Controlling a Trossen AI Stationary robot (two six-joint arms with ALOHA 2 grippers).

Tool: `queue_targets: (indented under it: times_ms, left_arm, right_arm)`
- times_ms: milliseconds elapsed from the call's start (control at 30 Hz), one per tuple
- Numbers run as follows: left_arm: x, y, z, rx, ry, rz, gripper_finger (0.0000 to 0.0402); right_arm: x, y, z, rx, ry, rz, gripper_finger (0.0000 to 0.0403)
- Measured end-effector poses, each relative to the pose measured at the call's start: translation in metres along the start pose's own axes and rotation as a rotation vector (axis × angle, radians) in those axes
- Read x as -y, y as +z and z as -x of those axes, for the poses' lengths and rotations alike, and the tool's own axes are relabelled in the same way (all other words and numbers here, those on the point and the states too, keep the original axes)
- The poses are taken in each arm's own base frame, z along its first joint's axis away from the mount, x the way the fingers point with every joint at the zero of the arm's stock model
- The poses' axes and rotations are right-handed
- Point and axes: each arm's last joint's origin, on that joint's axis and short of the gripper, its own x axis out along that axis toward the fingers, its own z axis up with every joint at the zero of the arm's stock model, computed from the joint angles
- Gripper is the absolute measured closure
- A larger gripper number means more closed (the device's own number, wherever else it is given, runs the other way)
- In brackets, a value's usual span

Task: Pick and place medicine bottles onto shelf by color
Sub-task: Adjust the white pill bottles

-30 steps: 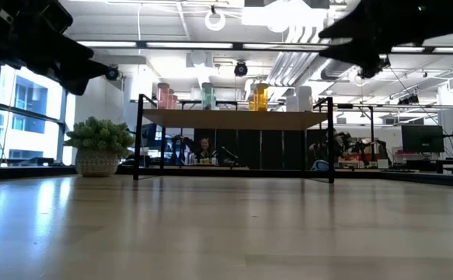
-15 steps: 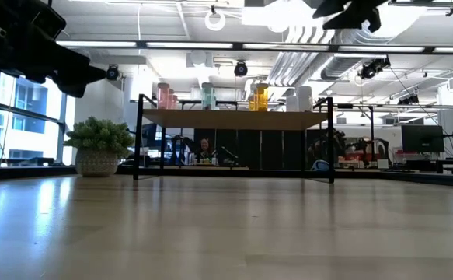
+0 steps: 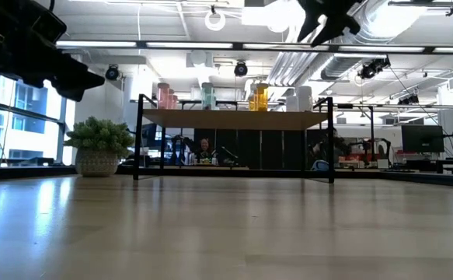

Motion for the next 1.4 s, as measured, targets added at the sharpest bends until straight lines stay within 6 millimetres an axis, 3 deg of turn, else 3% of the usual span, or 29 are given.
queue_targets:
  times_ms: [333, 467, 800, 1000, 1400]
  left_arm:
    - [0.0, -0.001, 0.0, -0.009, 0.0, 0.009, 0.0206]
    - [0.0, -0.001, 0.0, -0.009, 0.0, 0.009, 0.0206]
    - [0.0, -0.001, 0.0, -0.008, 0.0, 0.013, 0.0206]
    - [0.0, -0.001, 0.0, -0.008, 0.0, 0.013, 0.0206]
    - [0.0, -0.001, 0.0, -0.008, 0.0, 0.01, 0.0206]
  right_arm:
    - [-0.004, 0.02, -0.048, -0.23, -0.026, -0.014, 0.0187]
    - [-0.005, 0.021, -0.064, -0.325, -0.05, -0.022, 0.0187]
    - [-0.02, 0.012, -0.1, -0.523, 0.084, -0.061, 0.0187]
    - [-0.025, 0.006, -0.111, -0.592, 0.15, -0.113, 0.0187]
    - [-0.027, 0.003, -0.114, -0.629, 0.181, -0.169, 0.0187]
